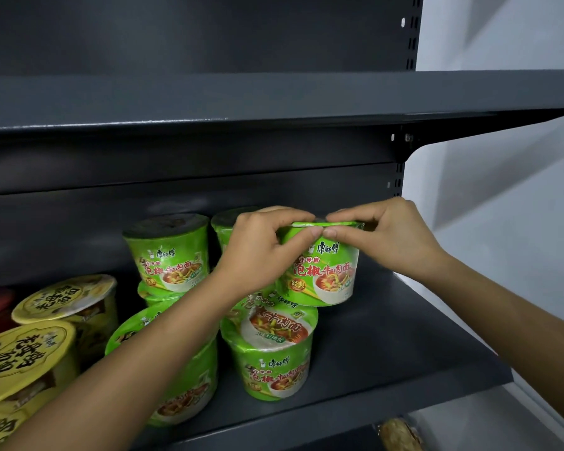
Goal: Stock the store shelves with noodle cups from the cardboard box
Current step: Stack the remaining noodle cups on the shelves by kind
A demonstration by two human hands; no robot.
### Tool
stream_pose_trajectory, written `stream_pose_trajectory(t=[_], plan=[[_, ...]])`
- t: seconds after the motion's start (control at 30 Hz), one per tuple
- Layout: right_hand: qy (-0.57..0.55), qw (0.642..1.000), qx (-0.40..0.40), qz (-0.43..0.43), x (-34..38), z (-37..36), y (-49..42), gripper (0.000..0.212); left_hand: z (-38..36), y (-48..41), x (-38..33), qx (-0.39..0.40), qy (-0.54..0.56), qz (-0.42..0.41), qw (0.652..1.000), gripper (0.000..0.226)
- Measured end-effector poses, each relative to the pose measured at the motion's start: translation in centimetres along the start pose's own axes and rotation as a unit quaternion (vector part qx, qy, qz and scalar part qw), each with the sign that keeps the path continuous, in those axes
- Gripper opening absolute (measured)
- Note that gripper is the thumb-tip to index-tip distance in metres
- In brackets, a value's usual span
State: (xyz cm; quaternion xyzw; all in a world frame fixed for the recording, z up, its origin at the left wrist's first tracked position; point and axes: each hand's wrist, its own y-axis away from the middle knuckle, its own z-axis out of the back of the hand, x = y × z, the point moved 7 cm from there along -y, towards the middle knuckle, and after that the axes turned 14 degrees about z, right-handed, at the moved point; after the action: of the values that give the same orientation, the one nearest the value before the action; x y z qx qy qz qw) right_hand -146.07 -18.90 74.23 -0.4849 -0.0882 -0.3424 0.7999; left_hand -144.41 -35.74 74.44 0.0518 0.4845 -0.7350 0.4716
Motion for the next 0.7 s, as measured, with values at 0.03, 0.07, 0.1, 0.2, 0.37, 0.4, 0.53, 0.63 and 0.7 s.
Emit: stream_pose_trajectory(t=[0.03, 0.07, 0.1, 0.2, 0.37, 0.4, 0.53, 0.63, 0.7], plan=[[-0.005, 1.0, 0.002, 0.002, 0.3, -0.5, 0.0, 0.046, 0.5, 0.3, 0.1, -0.006, -0.002, -0.003, 1.0, 0.042], [-0.009, 1.0, 0.005, 0.002, 0.6, -1.0, -0.1, 0.046, 1.0, 0.6, 0.3, -0.011, -0.005, -0.005, 1.0, 0.043], [-0.012, 1.0, 0.008, 0.004, 0.9, -1.4, -0.1, 0.043, 1.5, 0.9, 0.4, -0.016, -0.008, -0.005, 1.0, 0.044], [-0.01, 1.0, 0.018, 0.021, 1.9, -2.4, -0.3, 0.034, 2.7, 1.7, 1.0, -0.026, -0.009, -0.005, 1.0, 0.043], [-0.015, 0.999, 0.02, 0.043, 3.6, -3.4, -0.3, 0.043, 4.5, 2.7, 1.2, -0.045, -0.03, -0.008, 0.999, 0.044], [-0.018, 0.999, 0.022, 0.044, 3.8, -3.6, -0.3, 0.04, 4.8, 2.8, 1.3, -0.045, -0.033, -0.008, 0.998, 0.044], [-0.019, 0.998, 0.025, 0.058, 4.2, -4.6, 0.1, 0.037, 5.4, 3.6, 1.9, -0.039, -0.044, -0.018, 0.998, 0.043], [-0.008, 0.996, 0.029, 0.079, 4.7, -5.5, 0.6, 0.038, 5.5, 4.4, 2.4, -0.025, -0.053, -0.025, 0.998, 0.042], [0.001, 0.995, 0.031, 0.092, 4.9, -5.9, 1.0, 0.039, 5.5, 4.9, 2.7, -0.015, -0.061, -0.037, 0.997, 0.041]])
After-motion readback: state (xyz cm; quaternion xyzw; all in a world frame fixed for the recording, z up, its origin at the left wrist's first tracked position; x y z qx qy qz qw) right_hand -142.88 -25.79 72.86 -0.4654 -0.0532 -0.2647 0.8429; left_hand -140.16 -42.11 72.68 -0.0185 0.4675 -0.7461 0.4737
